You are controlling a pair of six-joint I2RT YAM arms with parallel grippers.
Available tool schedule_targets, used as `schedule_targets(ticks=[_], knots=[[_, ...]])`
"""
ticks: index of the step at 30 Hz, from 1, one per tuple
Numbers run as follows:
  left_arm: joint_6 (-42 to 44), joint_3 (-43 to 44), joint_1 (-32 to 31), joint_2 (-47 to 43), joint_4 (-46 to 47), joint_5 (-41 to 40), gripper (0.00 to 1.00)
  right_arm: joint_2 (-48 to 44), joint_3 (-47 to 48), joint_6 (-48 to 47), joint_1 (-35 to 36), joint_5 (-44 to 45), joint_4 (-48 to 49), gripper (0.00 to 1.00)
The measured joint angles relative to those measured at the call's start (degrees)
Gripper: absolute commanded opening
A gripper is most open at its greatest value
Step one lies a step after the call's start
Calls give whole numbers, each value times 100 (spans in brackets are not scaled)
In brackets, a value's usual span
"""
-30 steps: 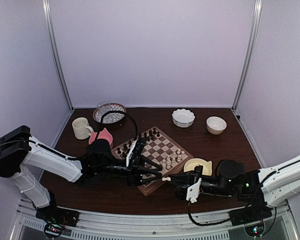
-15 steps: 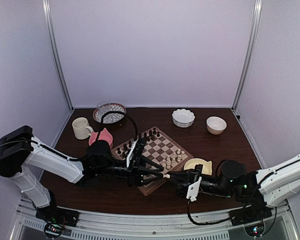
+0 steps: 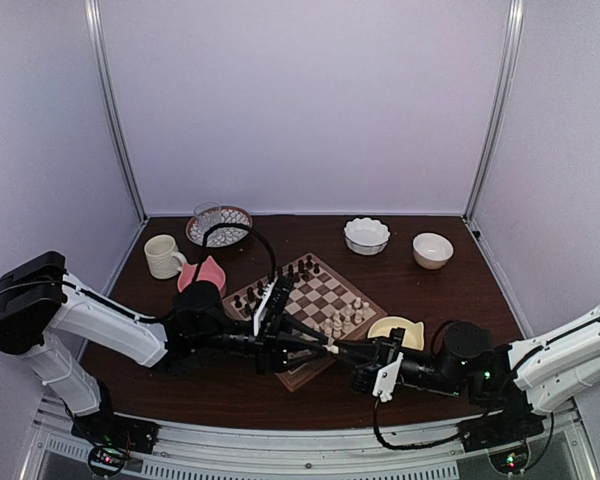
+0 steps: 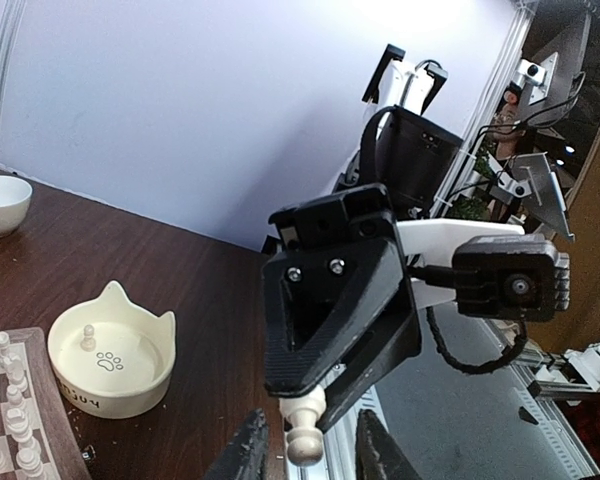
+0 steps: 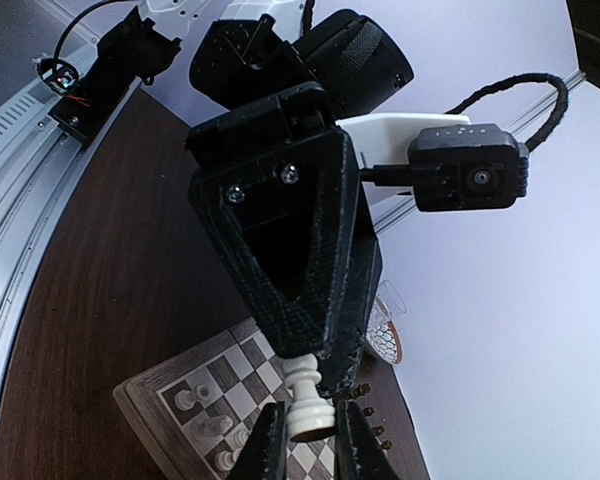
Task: Set up the chess pieces on the board
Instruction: Pass from the right arm to the left
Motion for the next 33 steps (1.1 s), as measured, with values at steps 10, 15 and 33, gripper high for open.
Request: schedule_targets(ticks=[10,15,33], knots=[[35,0,-2,0,-66,-9,25,26,-15,11,0,52,107,0],[46,0,-2,0,-125,-11,24,48,-17,26,0,63,234,0],[92,0,-26,0,-136,-57,0,81,-22,31,0,85,256,20]])
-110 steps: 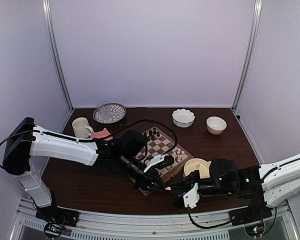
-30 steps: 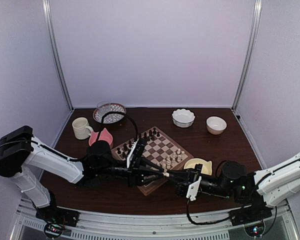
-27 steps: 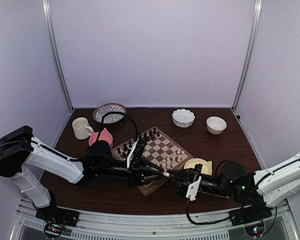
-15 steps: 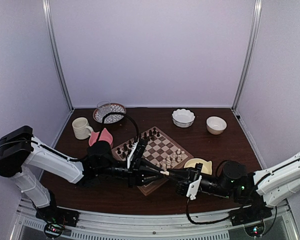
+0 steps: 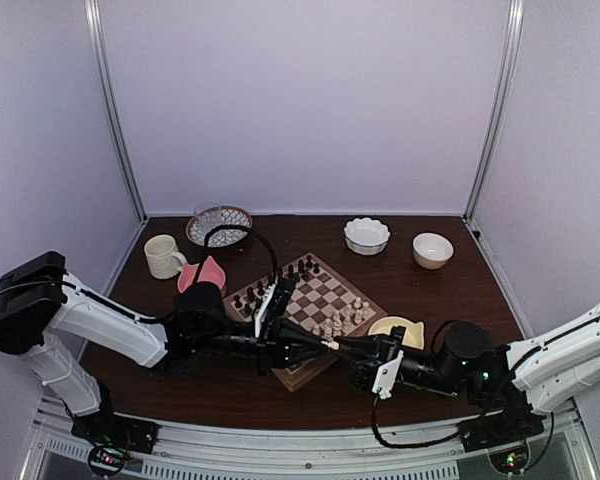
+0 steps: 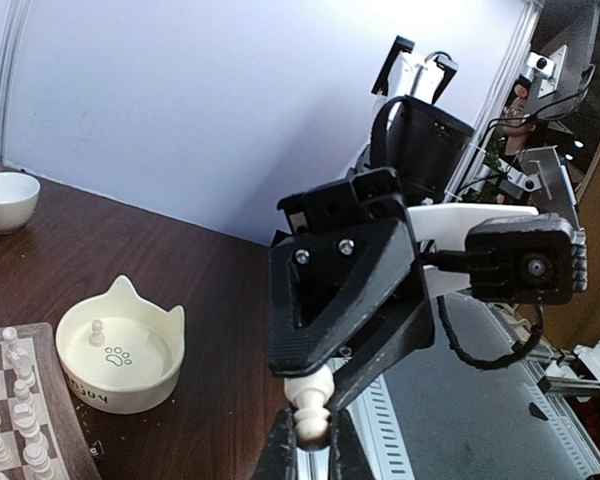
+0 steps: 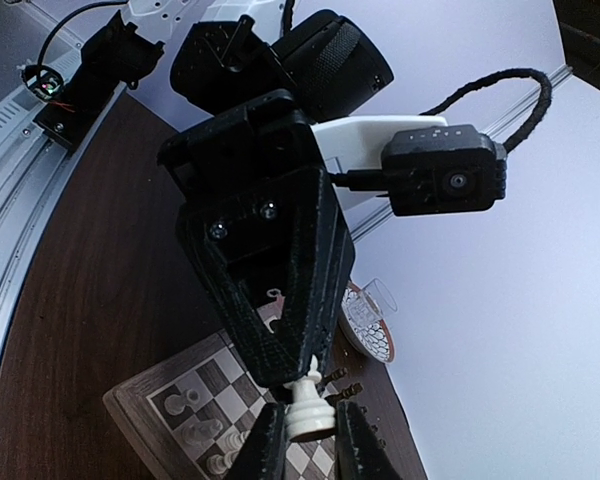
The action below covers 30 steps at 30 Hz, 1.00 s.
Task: Set up the chess pieces on the board
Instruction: Pass from the right arm to the left, then place the pawn on b2.
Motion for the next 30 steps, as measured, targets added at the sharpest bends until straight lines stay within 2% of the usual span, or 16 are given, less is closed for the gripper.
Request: schedule_targets(ticks=[3,5,8,10,17,22,27,30], knots=[[63,2,-2,-13,-83,-39,0,0,0,28,0,44,-20,29],[136,48,-2,-96,-426,-105,0,0,-7,37,0,66,-31,39],[396,219,0,-350,-1281,-326,0,-46,-24,105,2,179,-28,61],[673,420,0,-601,-2050,-619,0,-107,-35,153,2,315,-33,67],[1370,1152,223,-1270,-4433,-1902,0,-483,-195,382,0,1147,39,76],[1659,2295,271,-911,-6271,-2940,0,-501,-258,573,-68,2020,251,85],[1755,2688,286,-463,-7495,-3567,0,-505,-219,1443,-649,2968,256,91],[1755,2804,286,-293,-8166,-3635,0,-664,24,2406,-1071,3434,-382,96]])
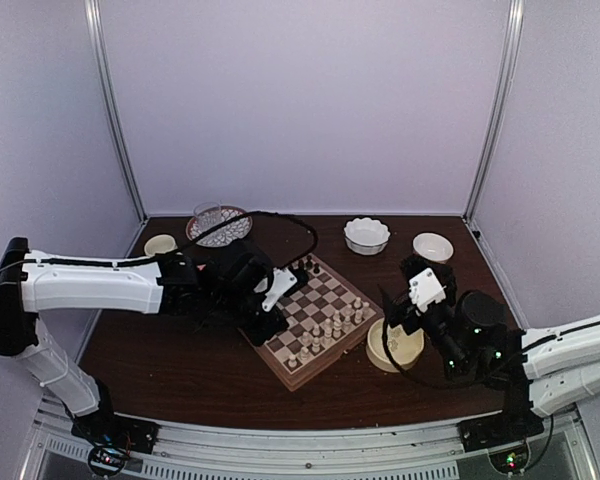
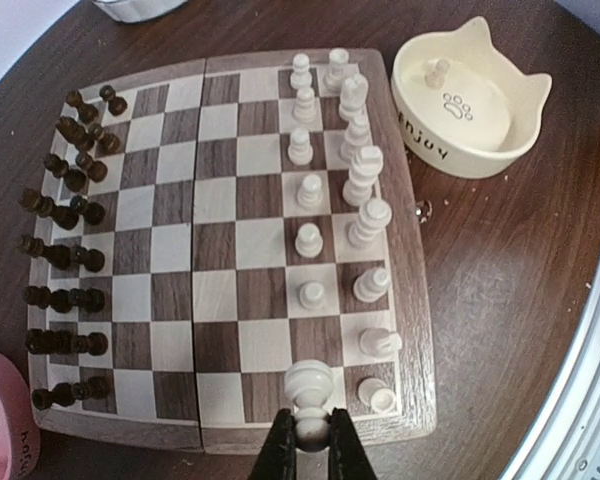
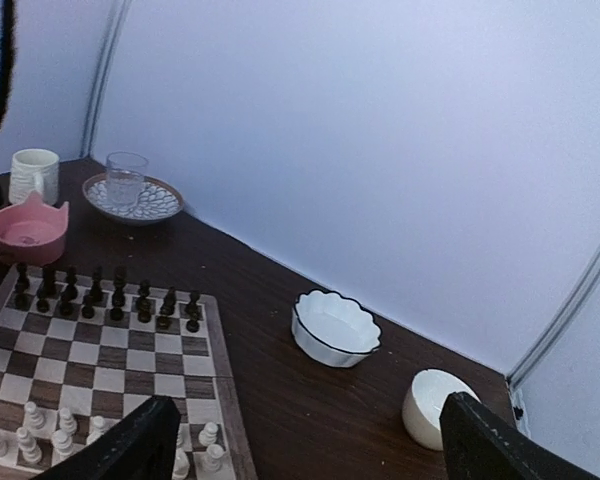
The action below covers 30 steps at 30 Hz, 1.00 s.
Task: Set up the chess pieces on the board
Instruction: Place the pawn on b2.
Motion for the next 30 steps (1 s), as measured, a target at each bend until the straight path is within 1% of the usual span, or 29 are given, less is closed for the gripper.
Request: schedule_targets(ticks=[4,6,9,18,30], knots=[[-4,310,0,175,-538,15,0,-470,538,1392,-575,251,-1220,98],[-13,490,0,269,-702,39,0,-750,601,1823,-780,275,-1556,98],[-20,708,0,455,-894,116,0,-1078,586,2253,-874,282,-1937,98],[-153,1709,0,1604,-1668,304,0,-1279,584,2638,-898,310,-2415,99],[-260,2894,0,2378,-2994,160,0,-1268,564,2691,-911,304,-2483,99]])
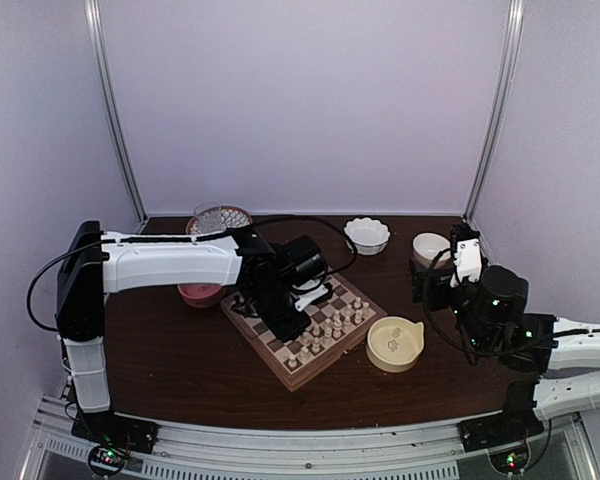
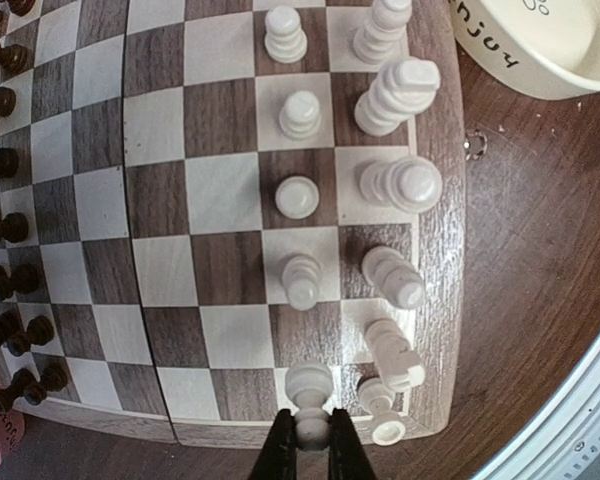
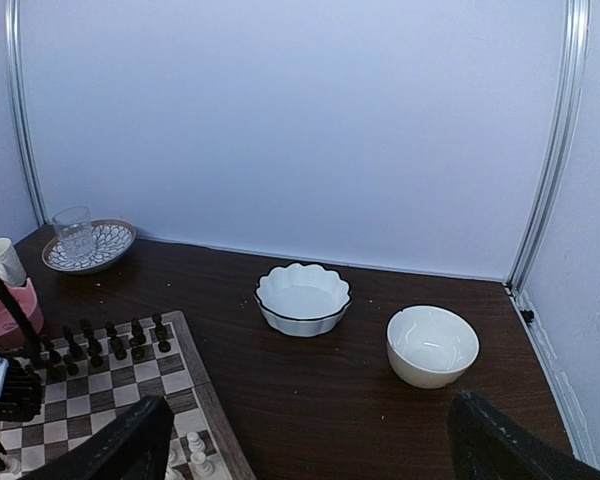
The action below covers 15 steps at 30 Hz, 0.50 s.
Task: Set up the chess pieces on the board
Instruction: Place the pawn on b2.
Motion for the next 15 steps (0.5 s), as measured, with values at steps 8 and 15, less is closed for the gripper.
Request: schedule_targets(ticks=[8,15], knots=[[4,389,0,442,-518,-39,0,61,-11,7,0,-57,0,99],[7,540,0,619,-688,-26,0,72,-13,46,0,-81,0,99]])
